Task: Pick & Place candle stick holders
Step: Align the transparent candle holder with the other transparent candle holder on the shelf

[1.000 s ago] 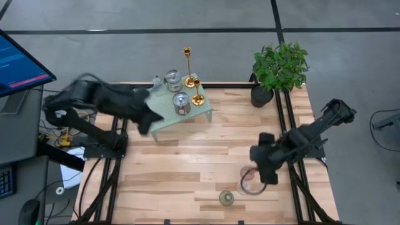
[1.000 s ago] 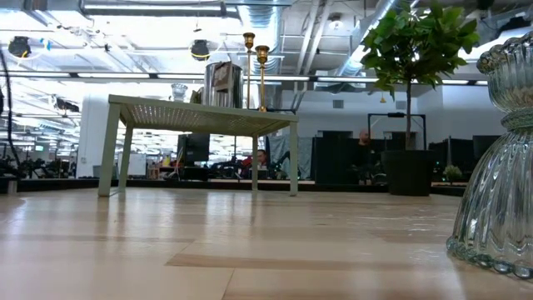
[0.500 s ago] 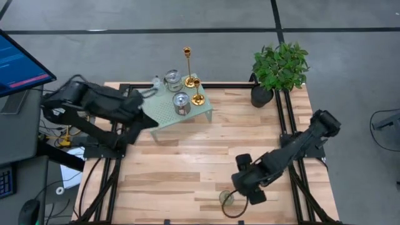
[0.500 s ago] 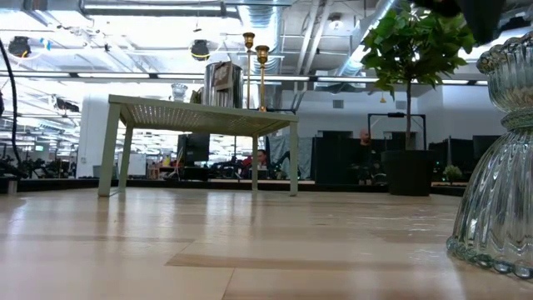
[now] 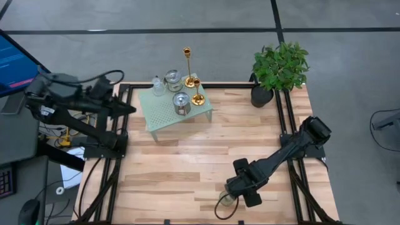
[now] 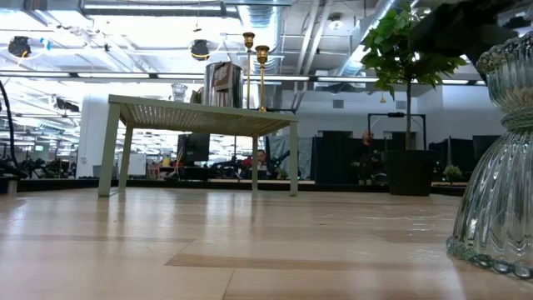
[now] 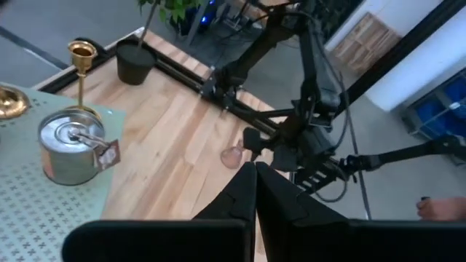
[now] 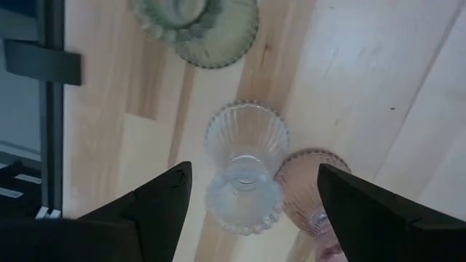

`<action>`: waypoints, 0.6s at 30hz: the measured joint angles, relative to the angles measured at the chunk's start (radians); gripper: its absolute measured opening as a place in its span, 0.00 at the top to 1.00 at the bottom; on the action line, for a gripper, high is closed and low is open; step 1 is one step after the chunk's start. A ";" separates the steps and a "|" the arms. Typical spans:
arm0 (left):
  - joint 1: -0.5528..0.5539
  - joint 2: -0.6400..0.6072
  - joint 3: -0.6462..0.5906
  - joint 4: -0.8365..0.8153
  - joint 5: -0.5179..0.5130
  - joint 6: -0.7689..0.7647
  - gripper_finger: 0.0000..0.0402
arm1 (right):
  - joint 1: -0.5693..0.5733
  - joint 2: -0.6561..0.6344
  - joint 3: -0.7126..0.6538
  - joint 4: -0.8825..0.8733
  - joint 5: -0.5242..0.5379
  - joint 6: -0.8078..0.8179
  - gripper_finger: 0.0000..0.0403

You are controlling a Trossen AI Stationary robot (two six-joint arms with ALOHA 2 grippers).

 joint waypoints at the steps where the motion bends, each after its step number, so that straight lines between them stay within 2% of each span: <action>1: 0.000 -0.001 0.000 0.001 0.000 0.000 0.99 | -0.001 0.000 0.000 -0.002 0.002 -0.001 0.29; 10: 0.000 0.003 0.000 0.009 0.000 0.000 0.98 | 0.015 -0.001 -0.003 -0.001 0.019 -0.010 0.29; 18: 0.000 0.010 -0.001 0.013 0.005 0.000 0.98 | 0.051 -0.001 -0.095 0.055 -0.010 0.023 0.29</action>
